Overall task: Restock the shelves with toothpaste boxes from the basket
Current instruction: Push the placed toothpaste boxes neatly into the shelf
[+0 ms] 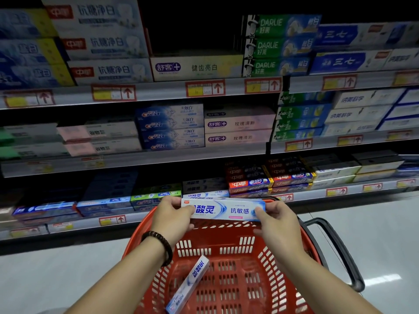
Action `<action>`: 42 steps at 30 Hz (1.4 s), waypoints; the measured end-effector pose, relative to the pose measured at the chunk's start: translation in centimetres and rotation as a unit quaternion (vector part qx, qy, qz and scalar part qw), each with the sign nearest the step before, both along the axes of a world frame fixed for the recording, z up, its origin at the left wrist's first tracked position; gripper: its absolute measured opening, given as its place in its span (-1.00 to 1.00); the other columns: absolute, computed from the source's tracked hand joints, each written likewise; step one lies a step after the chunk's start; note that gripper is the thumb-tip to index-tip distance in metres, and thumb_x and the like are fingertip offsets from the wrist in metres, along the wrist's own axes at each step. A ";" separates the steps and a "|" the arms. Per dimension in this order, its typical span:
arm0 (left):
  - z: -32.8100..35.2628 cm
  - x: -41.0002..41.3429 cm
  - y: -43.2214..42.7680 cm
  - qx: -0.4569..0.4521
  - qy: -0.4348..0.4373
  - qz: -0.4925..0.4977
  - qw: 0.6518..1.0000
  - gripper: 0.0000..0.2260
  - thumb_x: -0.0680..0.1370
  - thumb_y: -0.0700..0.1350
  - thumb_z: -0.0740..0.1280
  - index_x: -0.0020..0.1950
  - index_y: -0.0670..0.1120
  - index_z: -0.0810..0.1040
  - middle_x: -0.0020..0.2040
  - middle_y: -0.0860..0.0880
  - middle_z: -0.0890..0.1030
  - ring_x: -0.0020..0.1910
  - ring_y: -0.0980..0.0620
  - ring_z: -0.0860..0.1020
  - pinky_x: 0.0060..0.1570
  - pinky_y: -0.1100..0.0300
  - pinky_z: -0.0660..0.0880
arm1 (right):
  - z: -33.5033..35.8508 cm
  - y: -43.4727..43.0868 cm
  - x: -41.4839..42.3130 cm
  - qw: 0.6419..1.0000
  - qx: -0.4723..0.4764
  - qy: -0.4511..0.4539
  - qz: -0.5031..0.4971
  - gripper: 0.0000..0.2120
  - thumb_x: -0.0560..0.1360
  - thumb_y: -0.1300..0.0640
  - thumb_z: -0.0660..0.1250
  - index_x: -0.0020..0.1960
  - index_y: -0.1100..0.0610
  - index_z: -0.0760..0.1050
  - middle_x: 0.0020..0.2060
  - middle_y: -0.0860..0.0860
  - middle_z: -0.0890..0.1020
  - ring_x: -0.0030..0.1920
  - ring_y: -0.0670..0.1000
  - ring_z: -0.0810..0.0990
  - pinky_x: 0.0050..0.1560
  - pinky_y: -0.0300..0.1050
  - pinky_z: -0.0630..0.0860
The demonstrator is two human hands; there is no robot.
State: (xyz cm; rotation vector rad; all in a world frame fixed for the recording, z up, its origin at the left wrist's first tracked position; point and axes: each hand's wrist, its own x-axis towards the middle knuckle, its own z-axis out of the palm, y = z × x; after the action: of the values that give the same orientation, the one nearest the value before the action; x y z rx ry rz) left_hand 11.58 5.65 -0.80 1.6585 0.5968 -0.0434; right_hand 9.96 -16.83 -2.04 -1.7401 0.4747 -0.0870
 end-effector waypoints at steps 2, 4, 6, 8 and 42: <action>0.2 -0.1 0.1 0.022 -0.002 -0.002 1.000 -0.83 0.61 -0.19 0.43 0.11 -0.02 0.49 0.03 -0.07 0.68 -0.04 -0.05 0.70 -0.06 -0.04 0.71 | -0.2 0.1 -0.1 0.999 -0.039 -0.003 0.003 -0.91 0.64 0.04 0.44 -0.04 -0.02 0.59 -0.15 -0.04 0.74 -0.10 0.04 0.75 -0.01 0.25 0.70; 0.6 0.0 0.3 0.041 -0.003 -0.005 0.999 -0.84 0.60 -0.19 0.43 0.10 -0.03 0.50 -0.01 -0.05 0.63 -0.07 -0.04 0.64 0.01 -0.11 0.69 | 0.0 0.3 0.2 0.998 -0.055 -0.004 0.008 -0.91 0.63 0.06 0.45 -0.06 0.00 0.61 -0.18 -0.05 0.75 -0.11 0.02 0.75 -0.01 0.22 0.70; 0.9 0.6 0.5 0.067 -0.003 -0.012 0.998 -0.86 0.60 -0.19 0.41 0.02 0.01 0.49 -0.08 -0.02 0.59 -0.13 -0.02 0.59 0.08 -0.18 0.66 | 0.5 0.4 0.9 0.999 -0.042 0.003 0.008 -0.92 0.62 0.07 0.46 -0.05 0.00 0.62 -0.17 -0.04 0.76 -0.11 0.04 0.76 0.01 0.23 0.70; 1.2 1.1 0.6 0.078 0.002 -0.017 0.997 -0.85 0.61 -0.24 0.34 -0.01 0.02 0.48 -0.12 -0.01 0.58 -0.18 0.00 0.56 0.09 -0.19 0.66 | 1.0 0.5 2.0 0.999 -0.041 0.011 0.013 -0.93 0.60 0.09 0.48 -0.05 -0.01 0.61 -0.18 -0.02 0.76 -0.13 0.07 0.76 -0.02 0.20 0.71; -9.2 20.0 5.7 0.205 0.079 -0.034 0.975 -0.86 0.52 -0.21 0.30 -0.04 -0.22 0.62 -0.19 -0.13 0.61 -0.14 -0.19 0.62 -0.04 -0.09 0.66 | -7.7 4.6 22.8 0.988 -0.070 0.078 0.116 -0.78 0.55 0.15 0.48 0.17 0.02 0.58 0.01 -0.08 0.65 0.04 -0.04 0.61 0.16 -0.01 0.56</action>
State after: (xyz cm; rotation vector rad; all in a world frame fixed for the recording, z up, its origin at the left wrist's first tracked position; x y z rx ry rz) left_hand 31.54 11.38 -10.01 2.0909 0.7023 -0.1099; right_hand 32.79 -12.27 -9.71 -1.9384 0.3825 0.1870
